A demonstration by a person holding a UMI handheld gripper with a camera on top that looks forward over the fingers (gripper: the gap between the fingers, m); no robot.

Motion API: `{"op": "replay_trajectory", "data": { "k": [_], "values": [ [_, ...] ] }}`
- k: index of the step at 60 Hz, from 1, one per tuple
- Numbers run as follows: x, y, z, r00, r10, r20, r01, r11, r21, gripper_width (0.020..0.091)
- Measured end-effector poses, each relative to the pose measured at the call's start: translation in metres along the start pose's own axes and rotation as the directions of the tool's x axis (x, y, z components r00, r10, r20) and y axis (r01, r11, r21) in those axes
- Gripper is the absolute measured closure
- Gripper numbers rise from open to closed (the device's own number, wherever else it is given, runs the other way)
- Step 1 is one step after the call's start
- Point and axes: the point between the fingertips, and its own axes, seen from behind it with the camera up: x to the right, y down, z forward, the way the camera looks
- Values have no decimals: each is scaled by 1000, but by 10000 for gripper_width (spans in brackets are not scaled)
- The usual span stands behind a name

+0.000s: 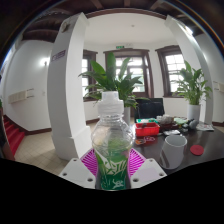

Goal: Pour water

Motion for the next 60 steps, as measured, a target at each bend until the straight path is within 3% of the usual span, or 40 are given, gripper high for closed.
{"op": "replay_trajectory", "data": {
  "k": [12,22,27,36,47,60],
  "values": [
    [7,0,2,1000,28,-9,-28,1000,-9,760],
    [29,-29,17,911,410,40,-410,912,-10,762],
    [36,-47,23,762,640,92,-644,765,8,762],
    [64,-86,26,314,919,241,-949,313,40,761],
    [85,-100,33,-14,962,272,-1000,-20,20,742],
    [93,-95,43,-360,888,285,-927,-374,-5,742]
  ]
}}
